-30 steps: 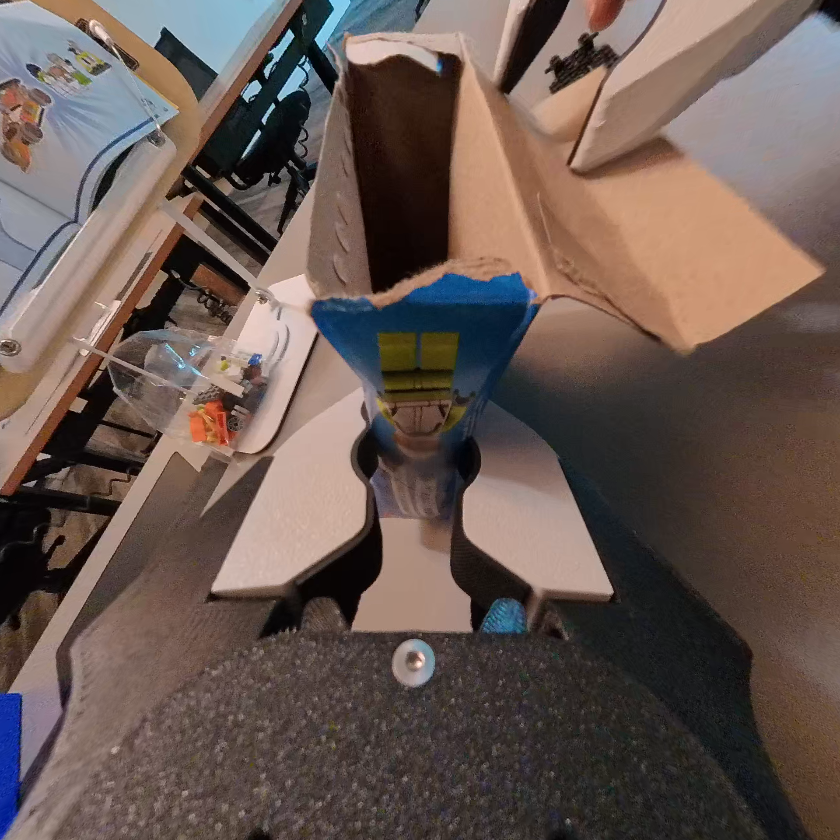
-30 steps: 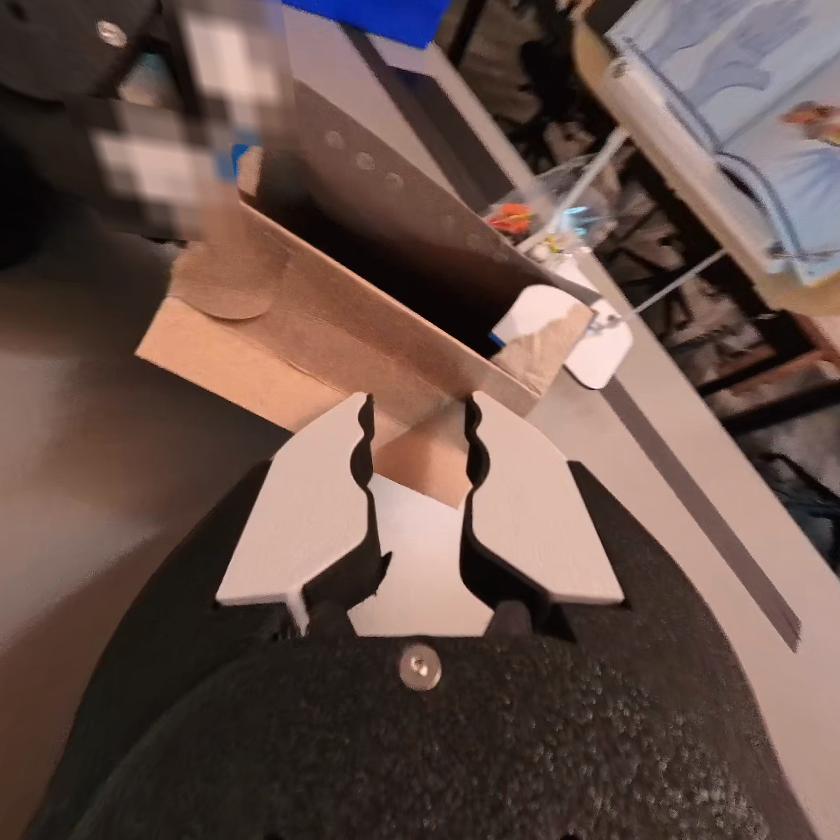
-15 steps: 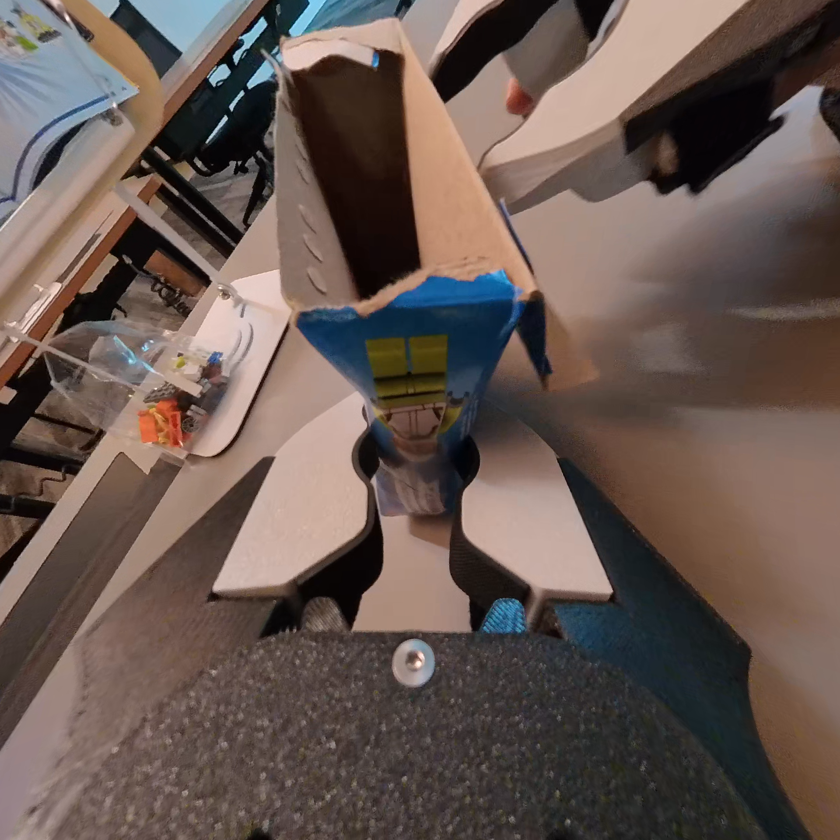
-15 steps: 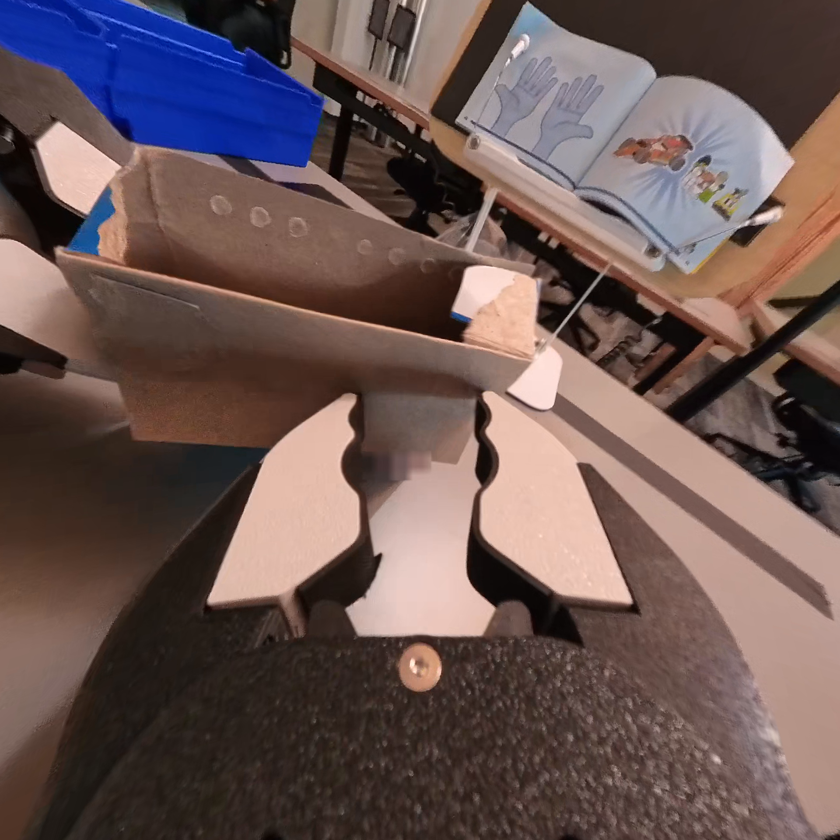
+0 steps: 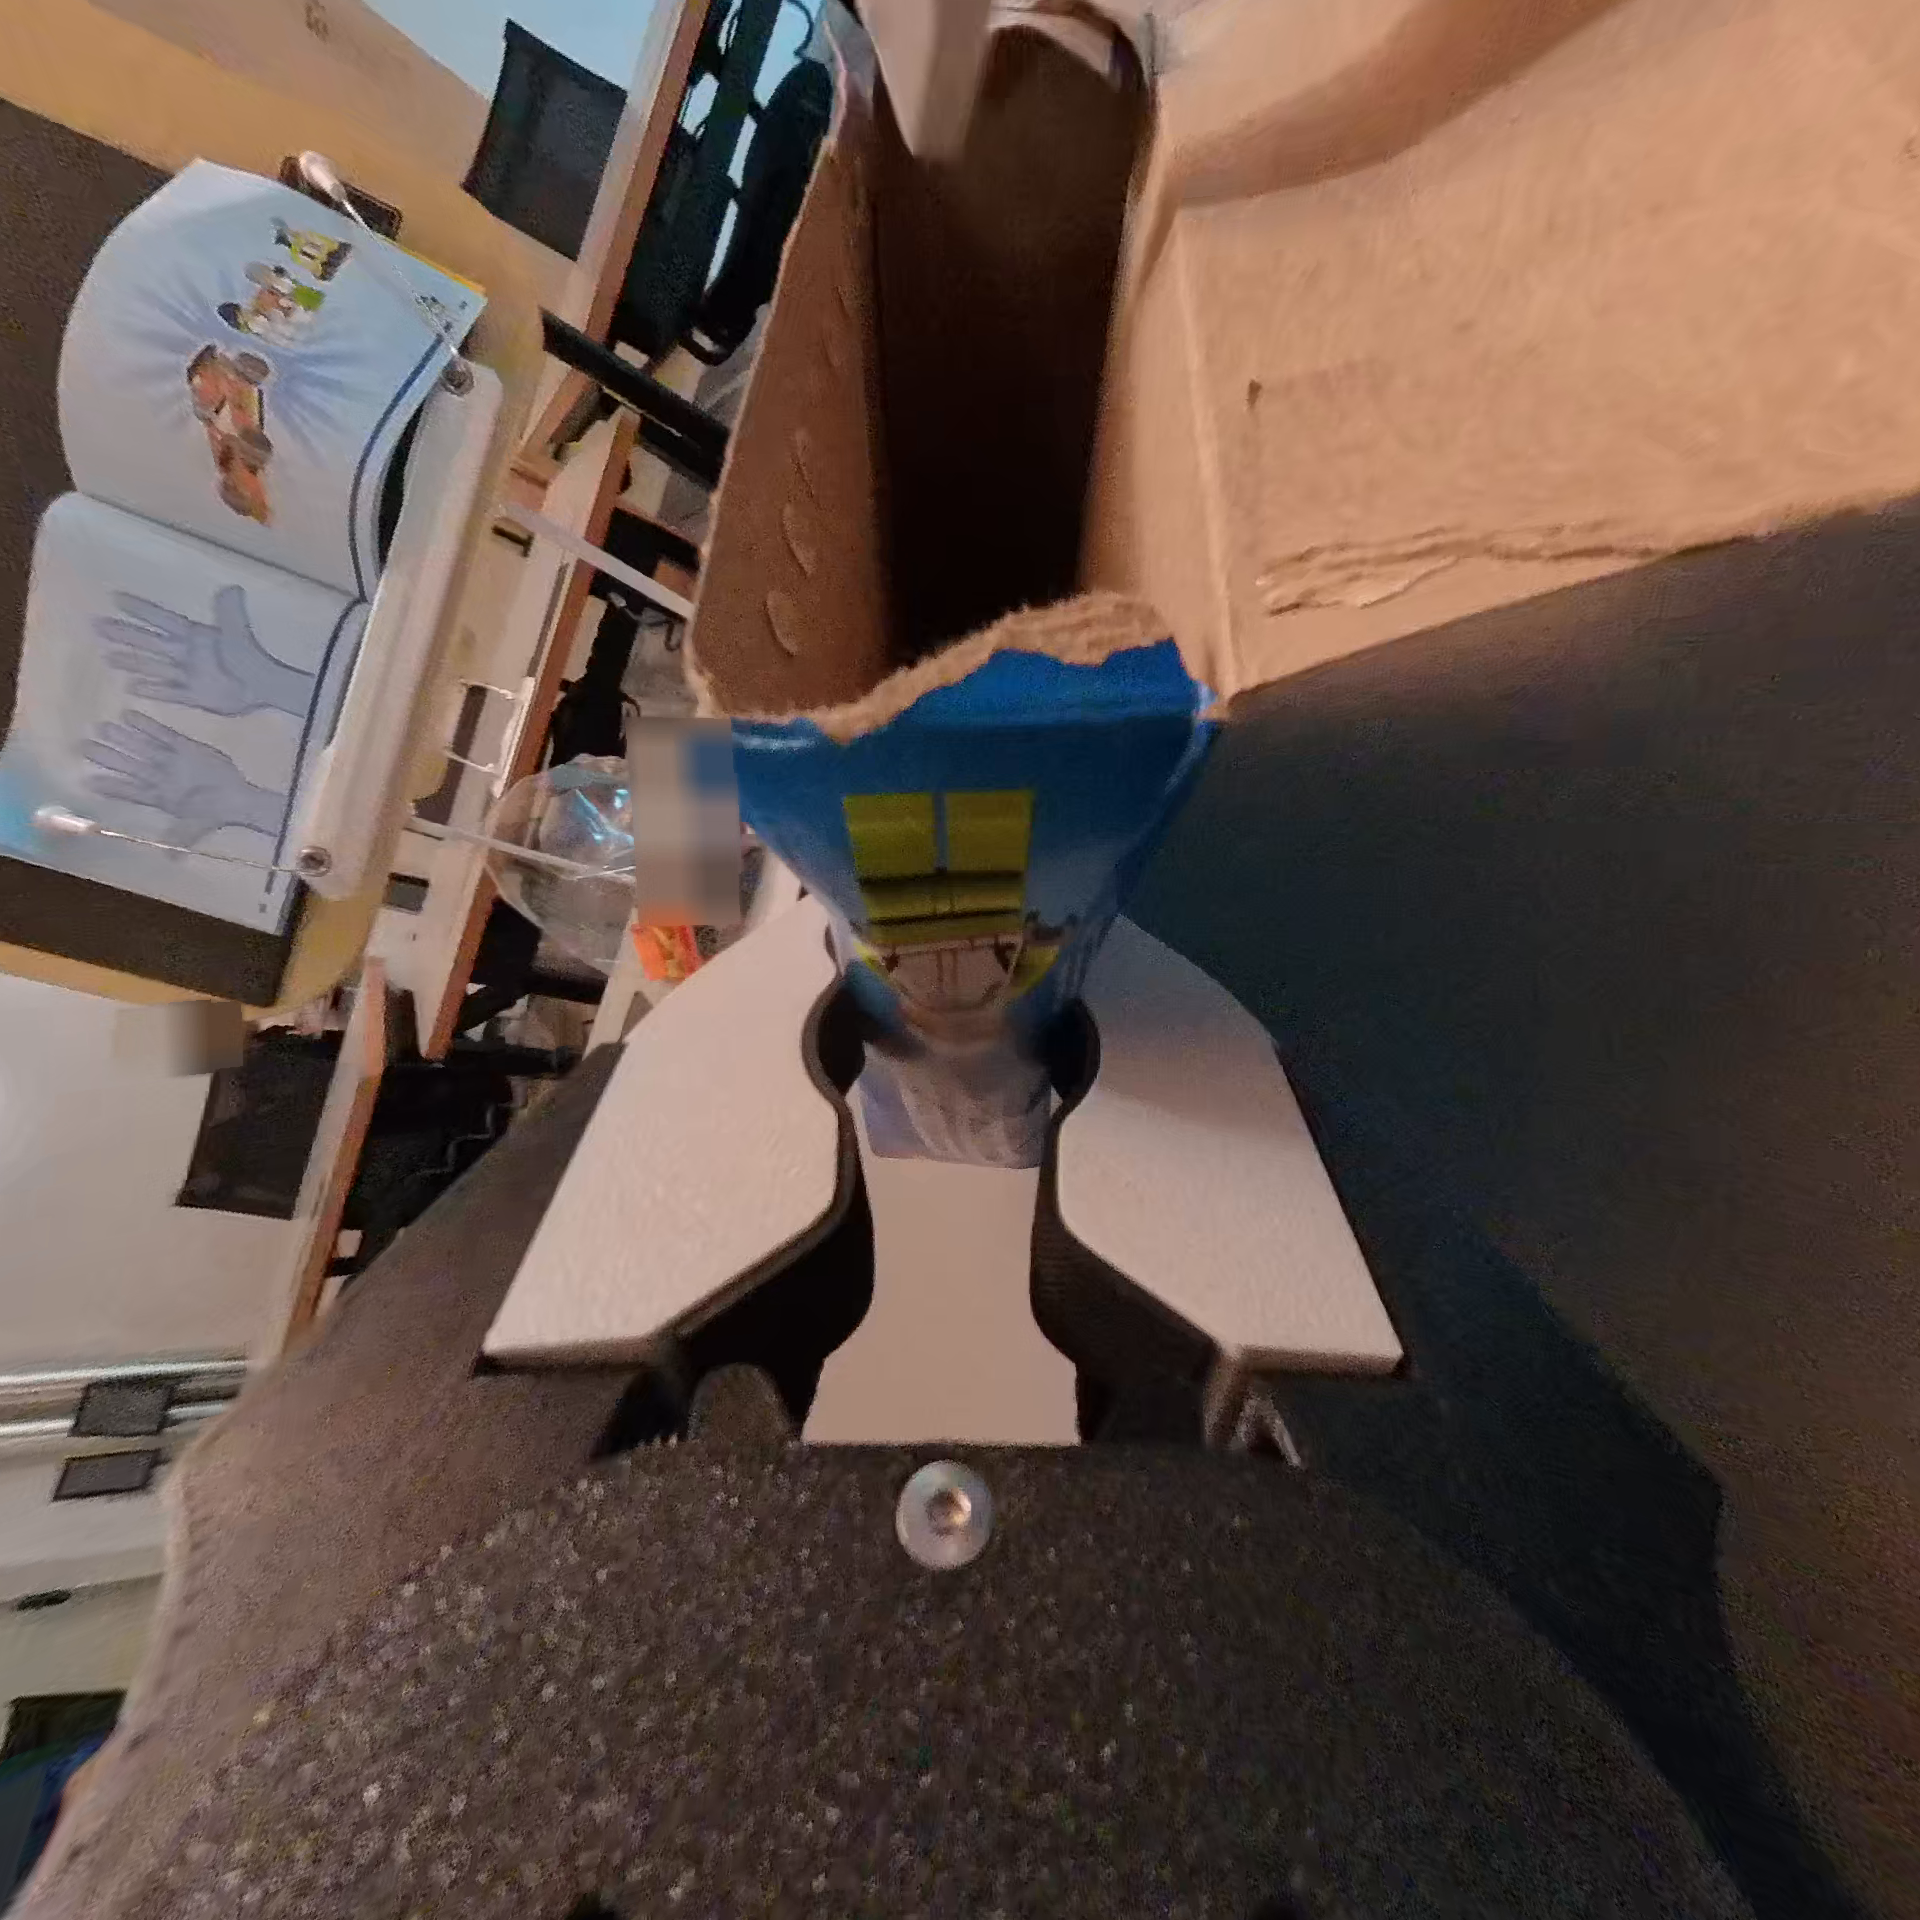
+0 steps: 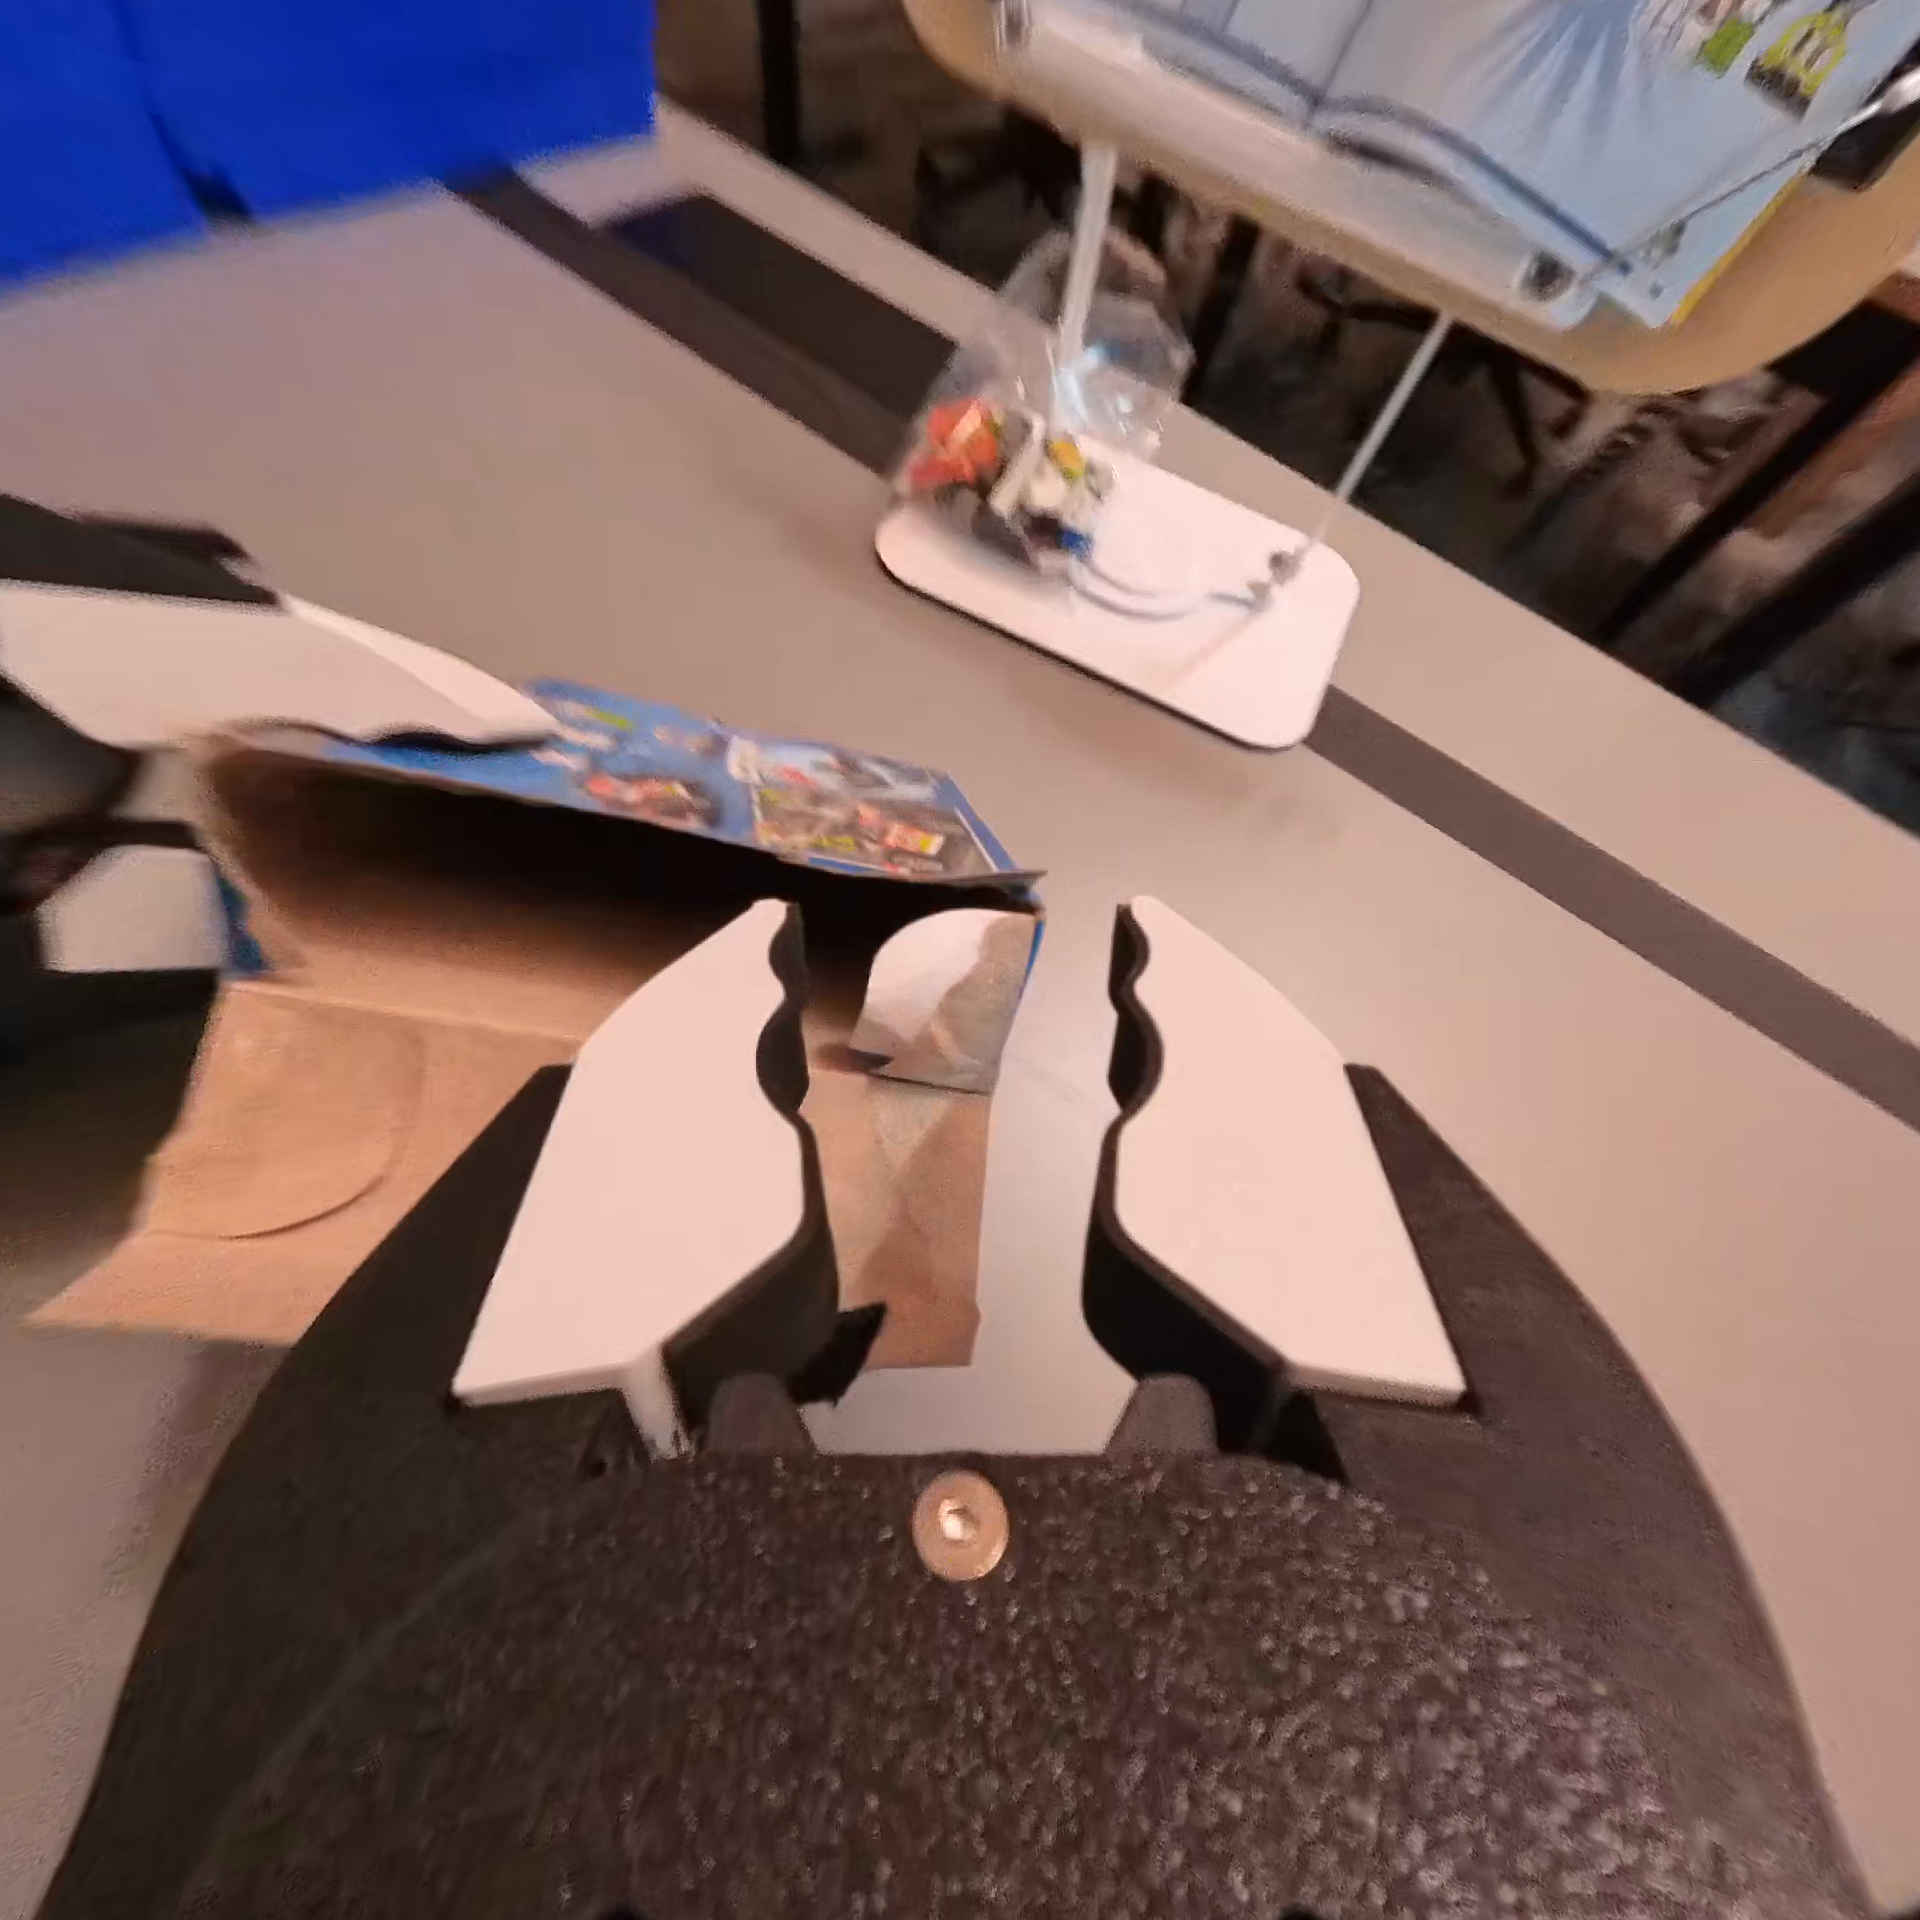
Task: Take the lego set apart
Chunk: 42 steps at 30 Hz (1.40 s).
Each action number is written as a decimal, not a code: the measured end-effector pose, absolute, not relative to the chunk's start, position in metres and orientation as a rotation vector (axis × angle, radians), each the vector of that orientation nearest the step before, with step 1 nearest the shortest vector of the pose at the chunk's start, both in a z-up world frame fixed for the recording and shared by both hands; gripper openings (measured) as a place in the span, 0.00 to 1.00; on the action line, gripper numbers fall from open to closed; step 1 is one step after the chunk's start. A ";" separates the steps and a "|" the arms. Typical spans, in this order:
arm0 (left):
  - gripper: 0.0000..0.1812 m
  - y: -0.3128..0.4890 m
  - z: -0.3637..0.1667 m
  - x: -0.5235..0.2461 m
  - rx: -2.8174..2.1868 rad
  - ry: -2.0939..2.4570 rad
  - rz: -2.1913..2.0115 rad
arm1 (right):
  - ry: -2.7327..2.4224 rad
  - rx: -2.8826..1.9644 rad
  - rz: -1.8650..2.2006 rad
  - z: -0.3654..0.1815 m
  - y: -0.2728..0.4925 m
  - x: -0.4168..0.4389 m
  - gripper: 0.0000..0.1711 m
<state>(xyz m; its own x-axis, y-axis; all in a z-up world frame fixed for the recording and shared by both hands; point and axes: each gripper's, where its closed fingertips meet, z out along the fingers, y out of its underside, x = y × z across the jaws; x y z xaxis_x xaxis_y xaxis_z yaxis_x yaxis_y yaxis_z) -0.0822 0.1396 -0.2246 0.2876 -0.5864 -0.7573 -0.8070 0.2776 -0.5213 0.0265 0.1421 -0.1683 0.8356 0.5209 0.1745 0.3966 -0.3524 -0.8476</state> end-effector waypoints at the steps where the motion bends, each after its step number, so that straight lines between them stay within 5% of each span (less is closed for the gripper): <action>1: 0.18 0.139 -0.225 -0.081 -1.404 1.399 0.257 | -0.690 -2.004 0.075 -0.176 0.145 0.030 0.32; 14: 0.18 0.138 -0.223 -0.085 -1.401 1.401 0.196 | -0.714 -2.012 0.432 -0.182 0.137 0.055 0.01; 20: 0.18 0.133 -0.222 -0.080 -1.362 1.419 0.138 | -0.660 -1.933 0.651 -0.180 0.139 0.057 0.01; 30: 0.18 0.132 -0.219 -0.086 -1.317 1.402 -0.091 | -0.271 -1.657 1.709 -0.176 0.147 0.042 0.05; 38: 0.18 0.132 -0.218 -0.087 -1.315 1.376 -0.139 | -0.241 -1.690 1.548 -0.183 0.155 0.027 0.10; 39: 0.18 0.131 -0.218 -0.085 -1.308 1.380 -0.146 | -0.277 -1.724 1.493 -0.187 0.153 0.023 0.01; 42: 0.18 0.132 -0.219 -0.087 -1.316 1.377 -0.132 | -0.315 -1.760 1.352 -0.193 0.155 0.020 0.00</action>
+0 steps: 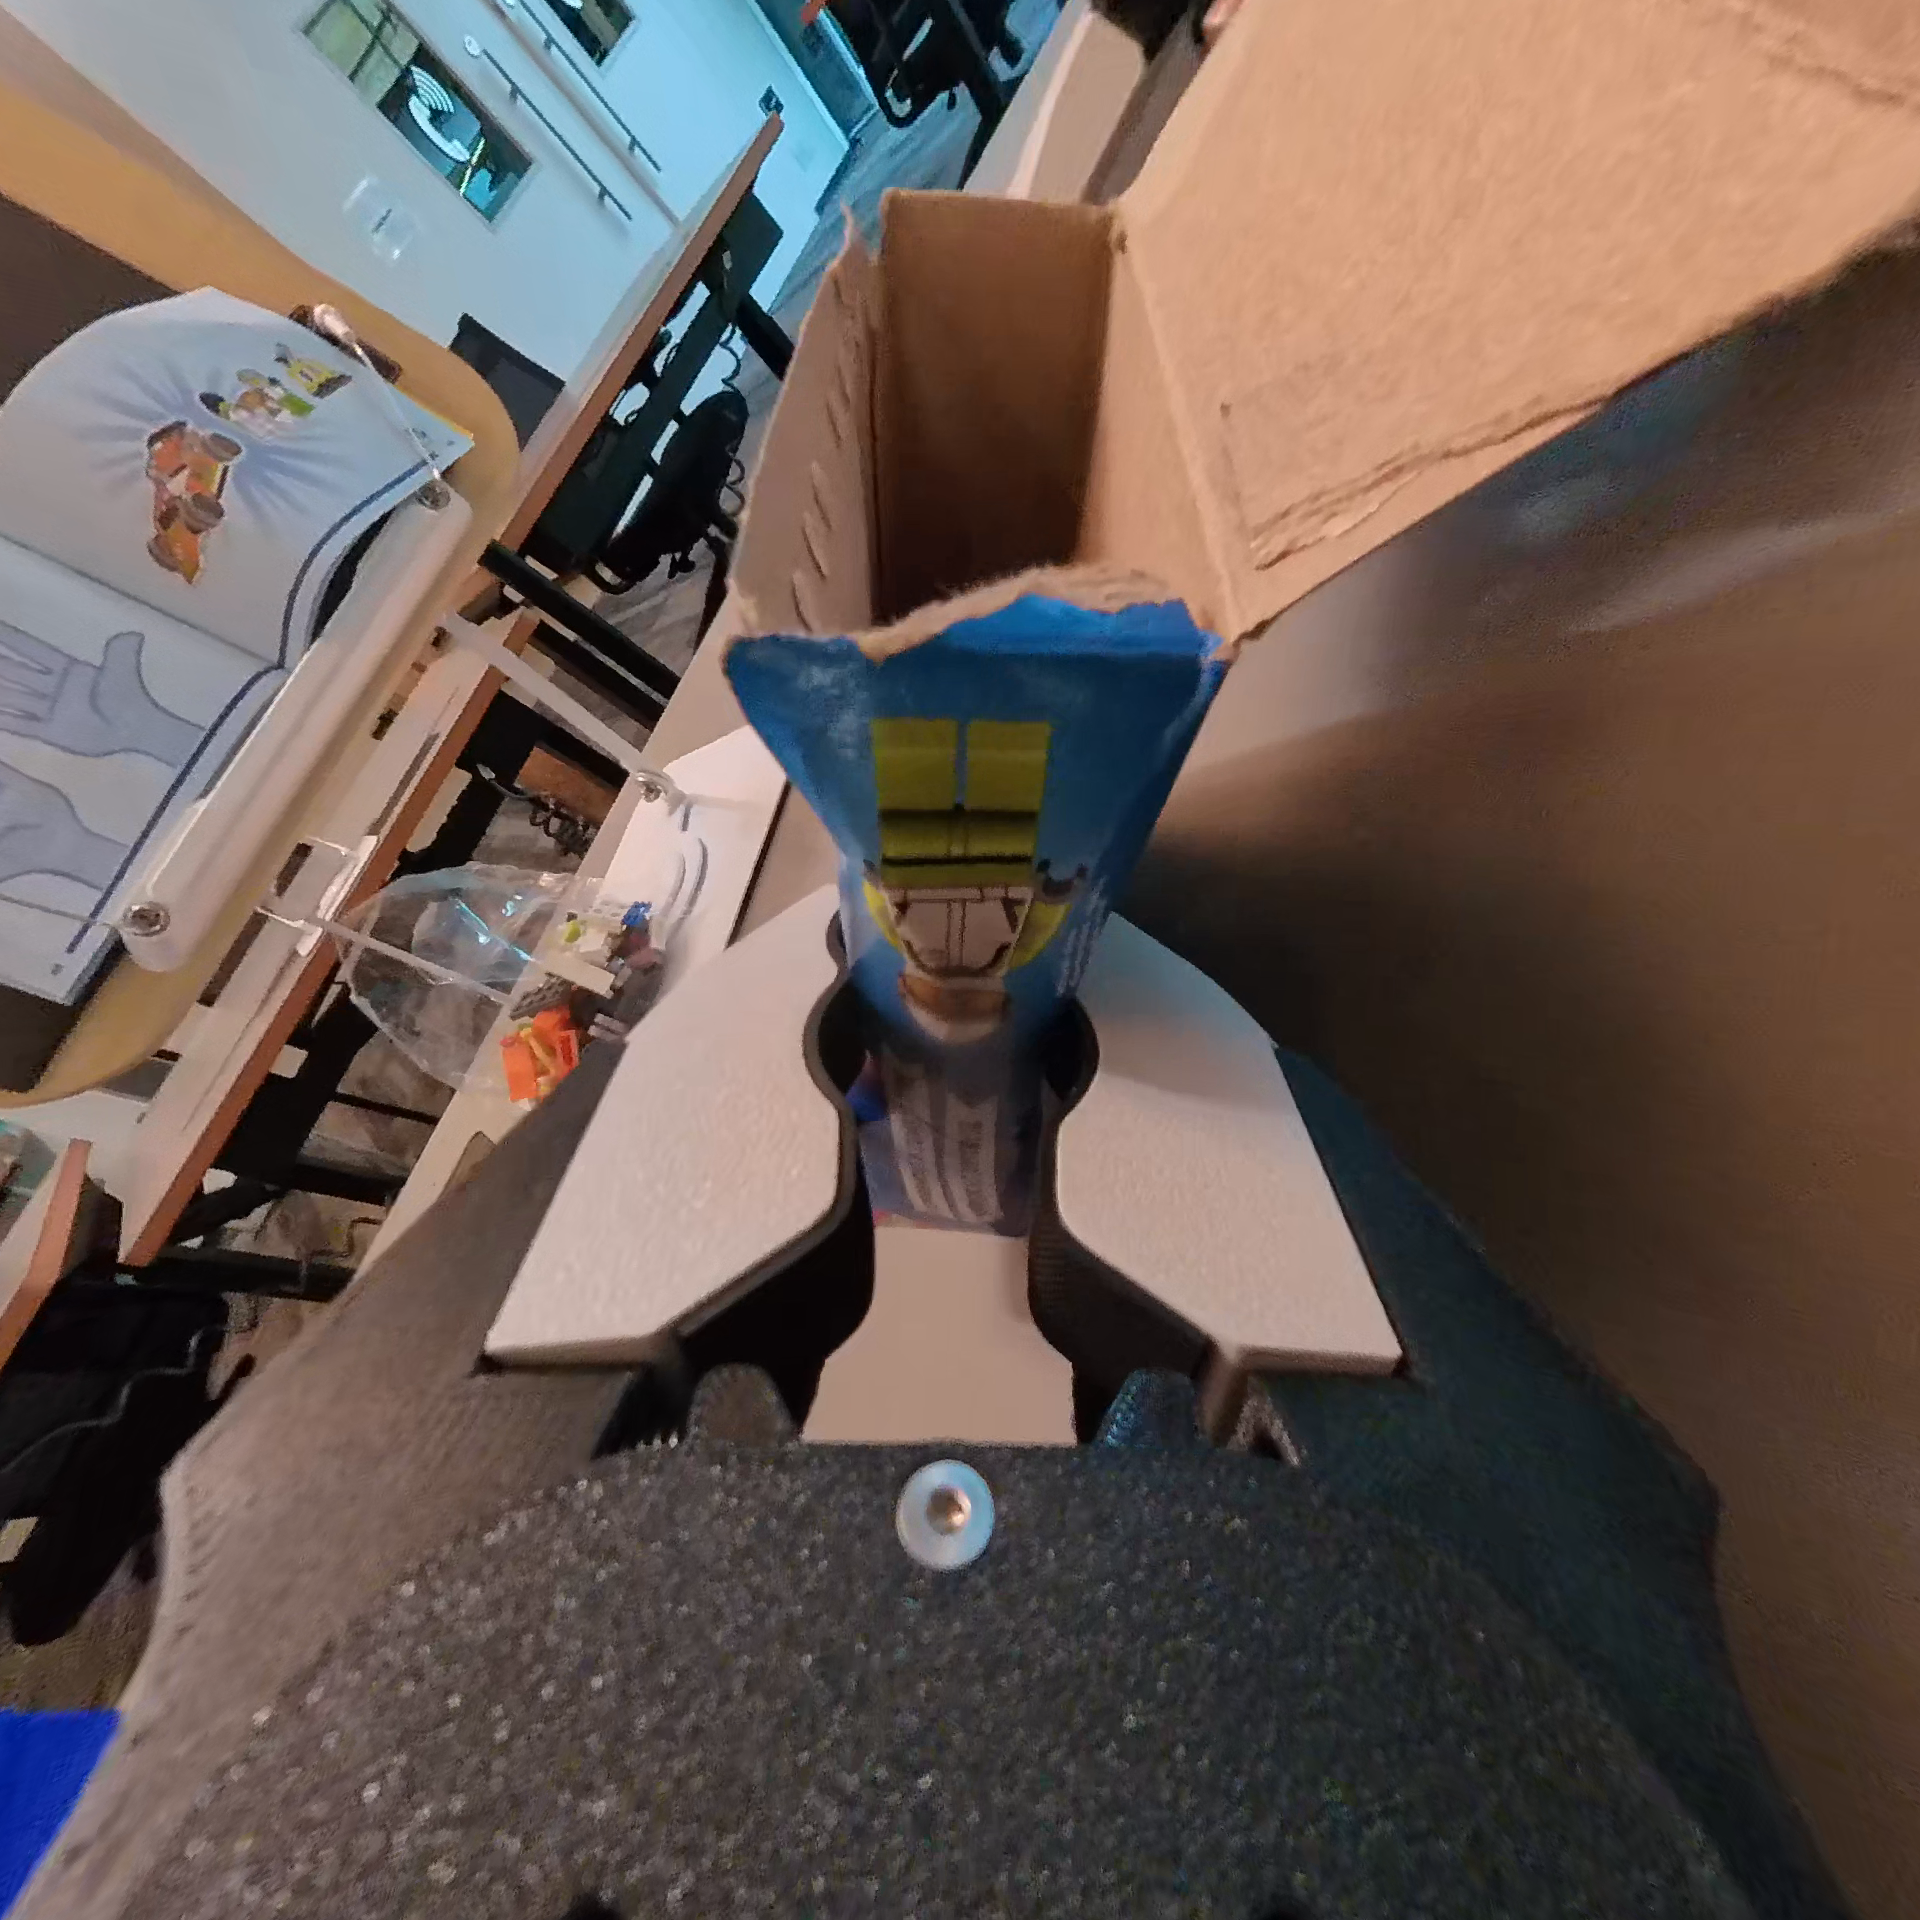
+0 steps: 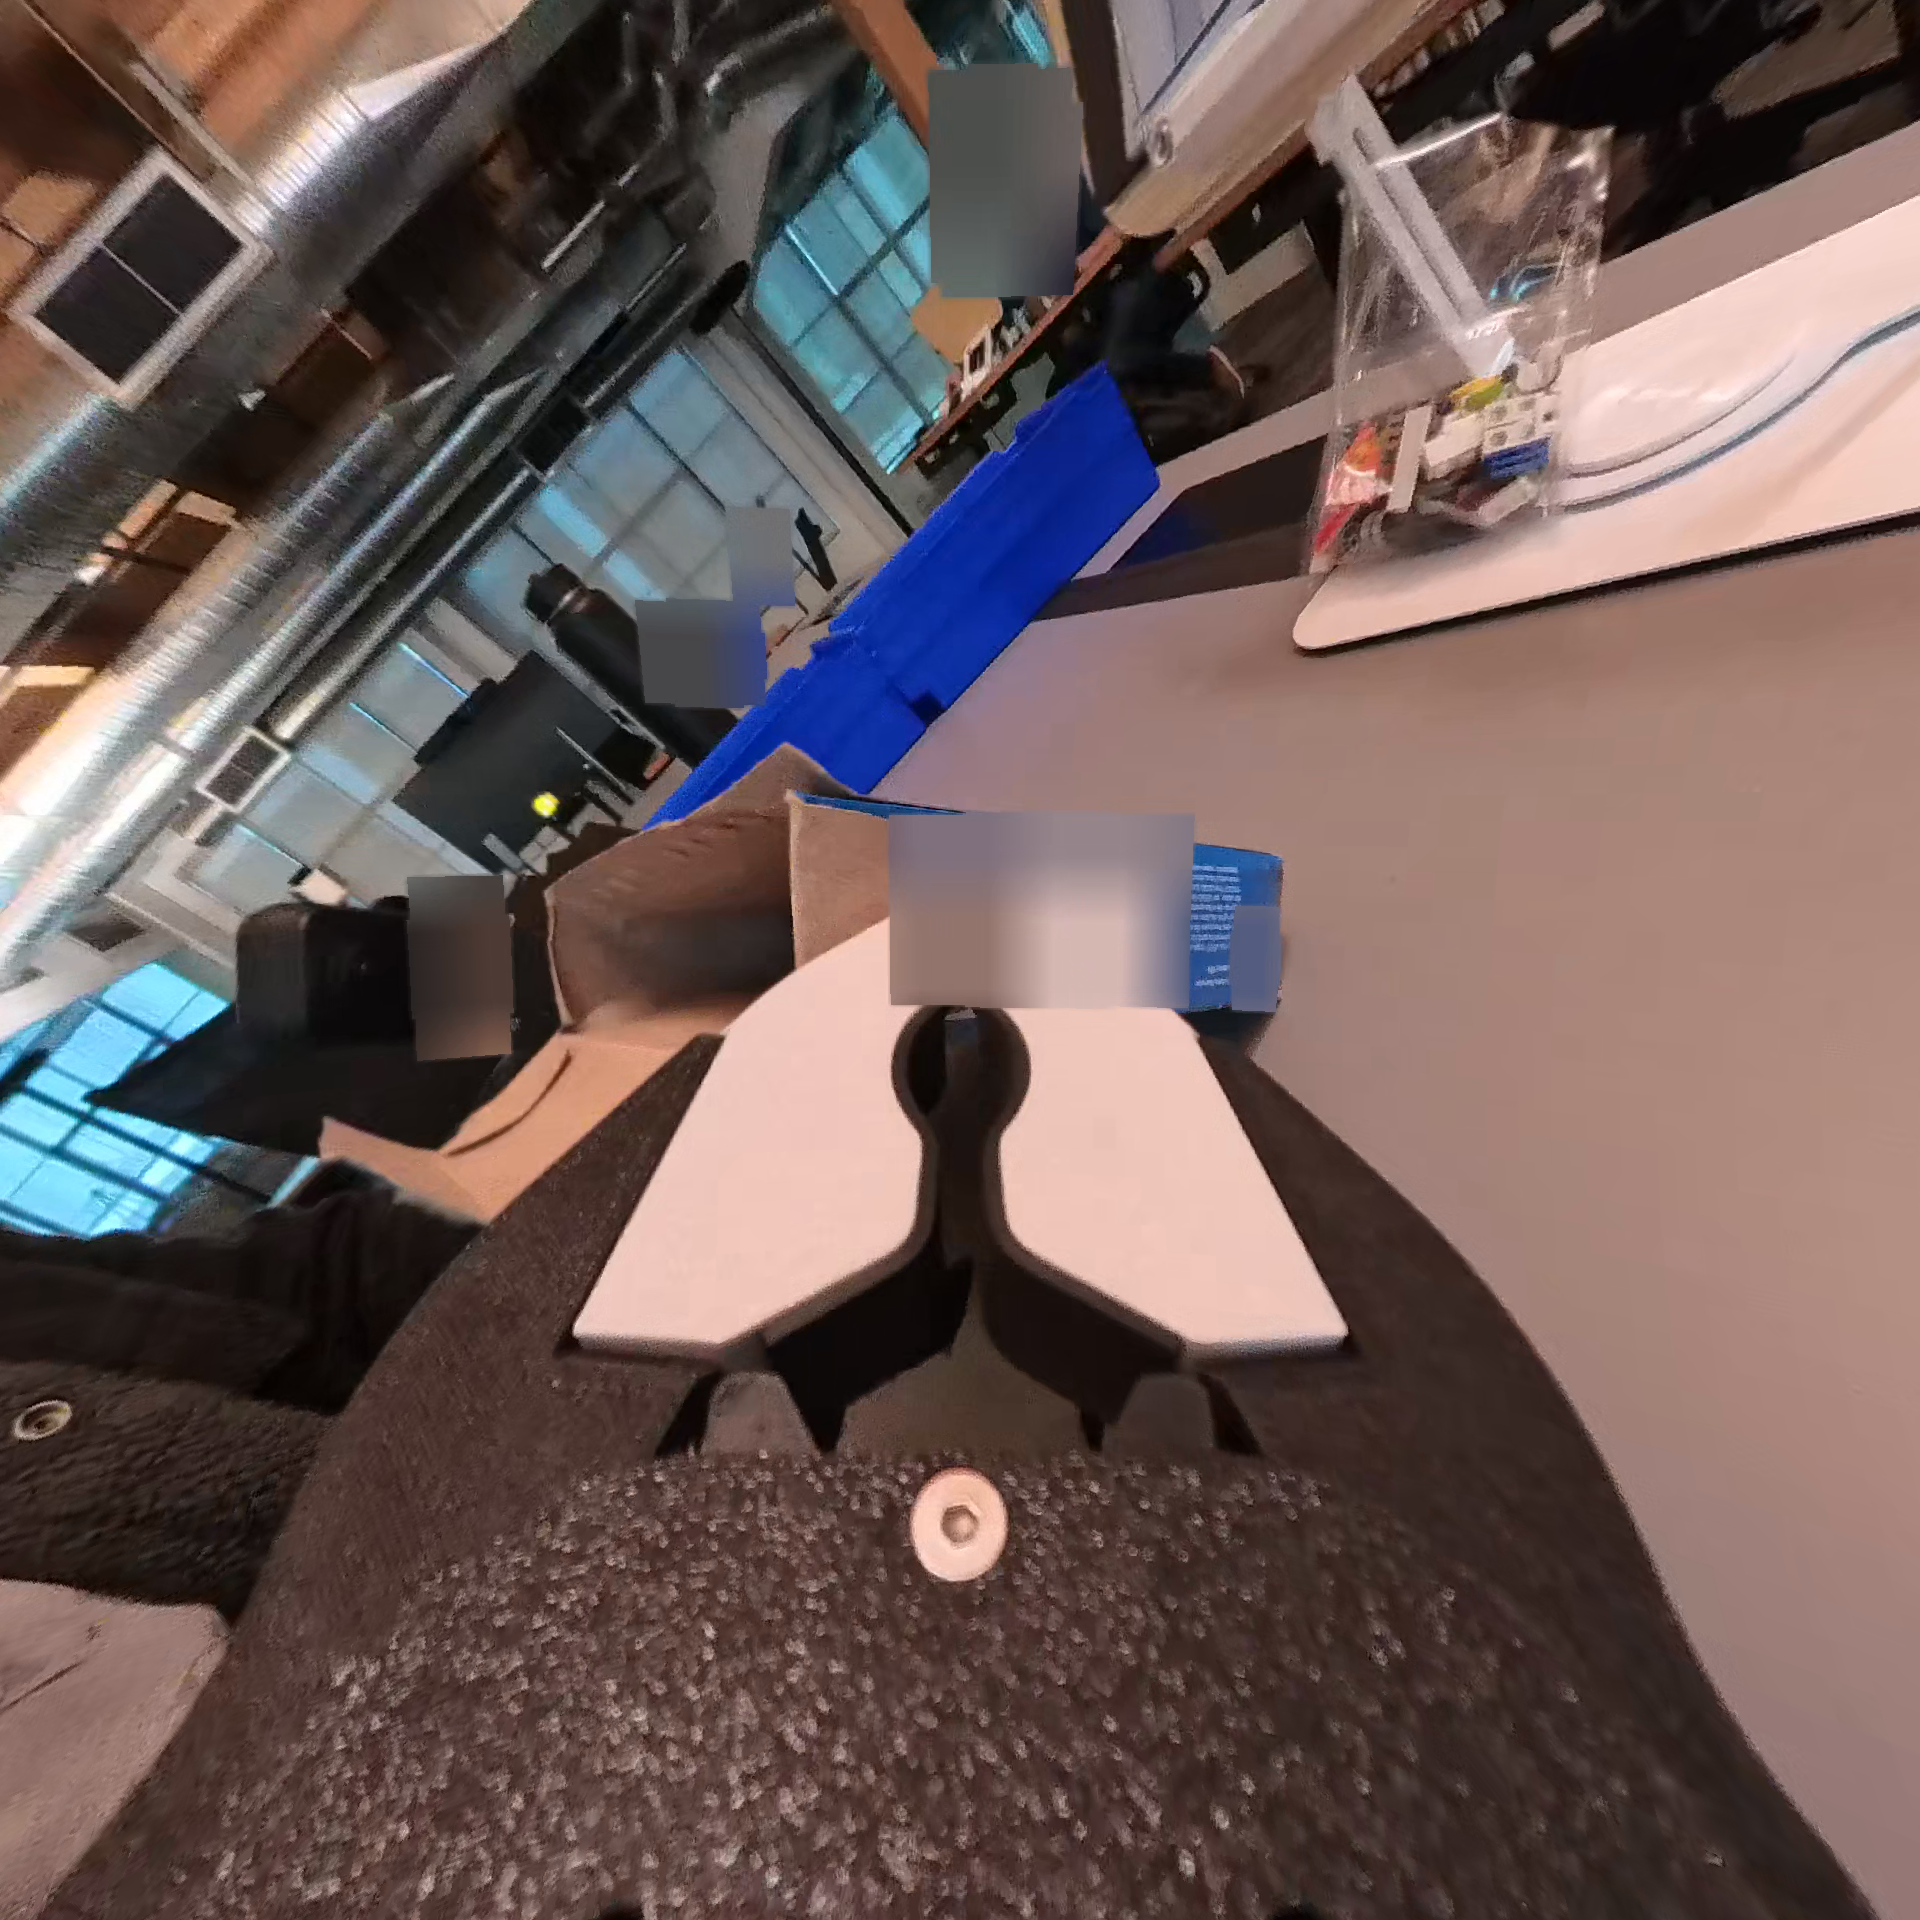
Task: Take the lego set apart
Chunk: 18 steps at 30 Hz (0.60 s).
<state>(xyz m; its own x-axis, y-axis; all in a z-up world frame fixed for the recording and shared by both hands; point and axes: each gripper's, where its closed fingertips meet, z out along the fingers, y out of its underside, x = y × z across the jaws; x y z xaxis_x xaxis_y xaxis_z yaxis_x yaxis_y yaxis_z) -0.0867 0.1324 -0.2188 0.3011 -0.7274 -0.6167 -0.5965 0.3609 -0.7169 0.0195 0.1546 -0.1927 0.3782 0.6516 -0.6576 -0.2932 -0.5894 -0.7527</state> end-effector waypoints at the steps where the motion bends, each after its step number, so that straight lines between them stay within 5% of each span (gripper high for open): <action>1: 0.18 0.133 -0.218 -0.087 -1.319 1.371 -0.142 | -0.339 -1.765 1.333 -0.192 0.153 0.019 0.00; 18: 0.21 0.143 -0.218 -0.110 -1.357 1.361 -0.201 | -0.407 -1.695 0.996 -0.167 0.169 0.055 0.17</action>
